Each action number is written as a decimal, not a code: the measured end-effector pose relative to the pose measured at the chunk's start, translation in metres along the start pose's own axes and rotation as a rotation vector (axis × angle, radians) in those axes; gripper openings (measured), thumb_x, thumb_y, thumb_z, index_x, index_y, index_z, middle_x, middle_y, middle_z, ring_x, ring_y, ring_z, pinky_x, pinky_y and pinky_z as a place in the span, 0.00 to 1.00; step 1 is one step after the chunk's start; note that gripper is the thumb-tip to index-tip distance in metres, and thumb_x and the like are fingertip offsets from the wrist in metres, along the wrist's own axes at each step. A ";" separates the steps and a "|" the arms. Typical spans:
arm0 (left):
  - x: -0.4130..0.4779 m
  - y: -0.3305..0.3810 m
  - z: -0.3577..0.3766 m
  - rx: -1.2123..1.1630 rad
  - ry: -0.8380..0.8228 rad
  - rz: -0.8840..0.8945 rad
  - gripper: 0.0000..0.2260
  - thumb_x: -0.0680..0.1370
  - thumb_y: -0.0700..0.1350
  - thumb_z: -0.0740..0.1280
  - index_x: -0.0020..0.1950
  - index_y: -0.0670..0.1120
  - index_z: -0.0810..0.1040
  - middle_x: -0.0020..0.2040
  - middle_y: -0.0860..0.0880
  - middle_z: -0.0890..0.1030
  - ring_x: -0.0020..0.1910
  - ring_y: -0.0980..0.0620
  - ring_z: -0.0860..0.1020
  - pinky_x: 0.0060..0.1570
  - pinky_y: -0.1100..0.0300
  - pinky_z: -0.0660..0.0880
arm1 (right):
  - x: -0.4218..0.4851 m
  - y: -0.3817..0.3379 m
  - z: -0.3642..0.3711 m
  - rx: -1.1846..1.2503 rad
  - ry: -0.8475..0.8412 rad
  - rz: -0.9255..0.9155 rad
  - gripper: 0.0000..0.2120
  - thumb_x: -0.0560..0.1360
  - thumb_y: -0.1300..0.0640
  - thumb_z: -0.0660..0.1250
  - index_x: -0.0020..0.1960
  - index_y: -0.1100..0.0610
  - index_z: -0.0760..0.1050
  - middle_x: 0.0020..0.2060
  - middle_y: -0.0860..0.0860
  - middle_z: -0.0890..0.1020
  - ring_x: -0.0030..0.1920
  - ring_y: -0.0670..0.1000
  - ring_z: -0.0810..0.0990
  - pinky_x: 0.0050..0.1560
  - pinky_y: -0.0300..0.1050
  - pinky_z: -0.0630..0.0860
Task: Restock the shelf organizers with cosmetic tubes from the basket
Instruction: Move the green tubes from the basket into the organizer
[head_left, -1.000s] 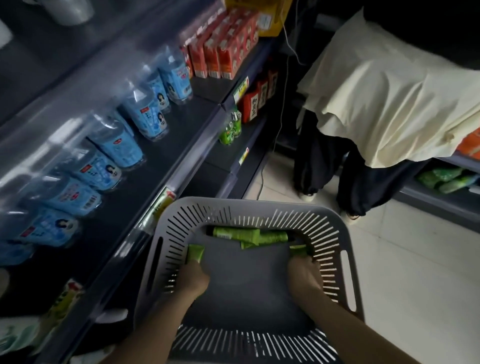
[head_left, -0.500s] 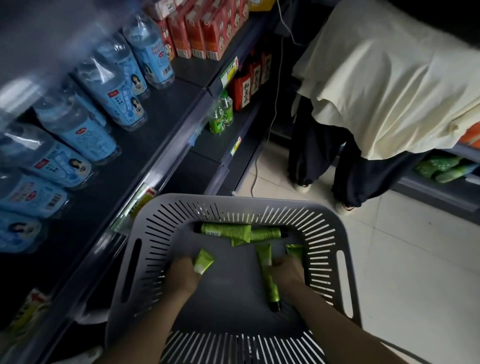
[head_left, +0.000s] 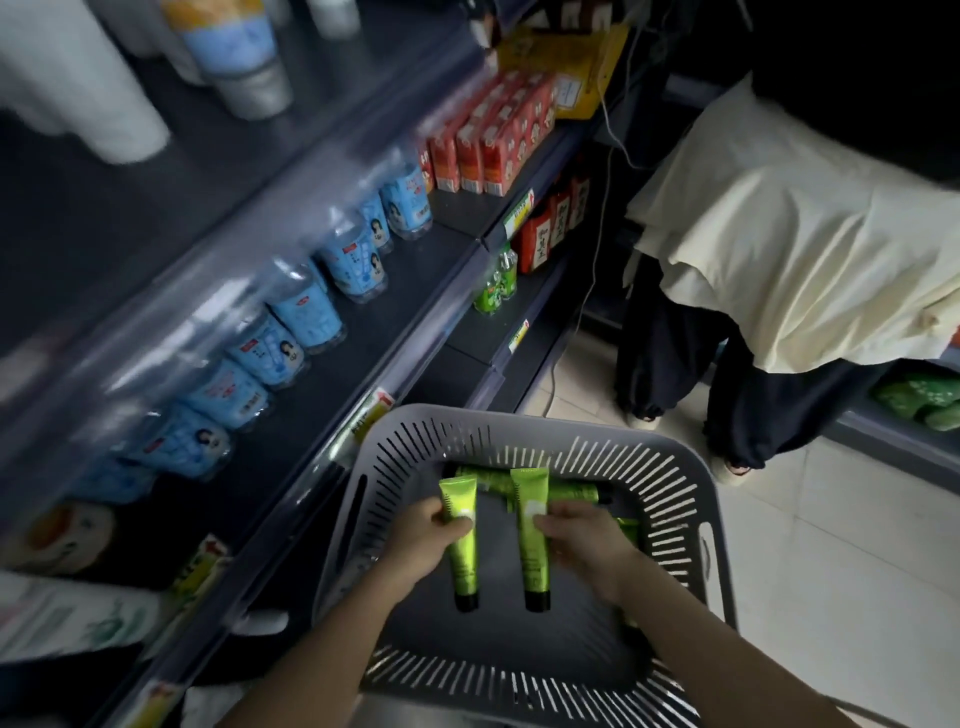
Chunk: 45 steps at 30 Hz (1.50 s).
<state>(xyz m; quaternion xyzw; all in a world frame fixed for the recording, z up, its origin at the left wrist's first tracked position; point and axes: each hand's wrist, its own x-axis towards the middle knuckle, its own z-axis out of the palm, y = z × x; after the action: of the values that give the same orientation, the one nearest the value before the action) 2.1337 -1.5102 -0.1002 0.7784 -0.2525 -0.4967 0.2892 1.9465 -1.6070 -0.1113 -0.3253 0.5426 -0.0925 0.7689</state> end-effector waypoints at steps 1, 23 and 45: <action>-0.009 0.011 -0.006 -0.025 -0.009 0.027 0.03 0.75 0.43 0.70 0.45 0.43 0.78 0.43 0.44 0.80 0.45 0.46 0.79 0.44 0.56 0.72 | -0.006 -0.010 0.005 -0.043 -0.037 -0.024 0.02 0.71 0.65 0.70 0.44 0.61 0.80 0.37 0.57 0.79 0.35 0.53 0.75 0.40 0.46 0.71; -0.339 0.078 -0.245 -0.059 0.611 0.733 0.11 0.71 0.50 0.69 0.52 0.52 0.79 0.48 0.51 0.83 0.49 0.53 0.81 0.53 0.48 0.77 | -0.294 -0.135 0.285 -0.402 -0.735 -0.716 0.10 0.71 0.65 0.68 0.53 0.64 0.78 0.43 0.55 0.83 0.42 0.52 0.82 0.44 0.46 0.79; -0.569 -0.094 -0.361 0.017 1.511 0.591 0.05 0.74 0.46 0.71 0.42 0.47 0.75 0.35 0.53 0.79 0.35 0.58 0.76 0.35 0.67 0.72 | -0.412 0.025 0.547 -0.506 -1.074 -1.125 0.09 0.73 0.66 0.69 0.49 0.54 0.79 0.45 0.50 0.85 0.47 0.49 0.83 0.47 0.42 0.80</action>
<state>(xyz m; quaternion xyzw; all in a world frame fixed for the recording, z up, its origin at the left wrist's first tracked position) 2.2598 -0.9841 0.3133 0.8070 -0.1878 0.2620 0.4948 2.2687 -1.1649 0.3018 -0.7125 -0.1398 -0.1708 0.6660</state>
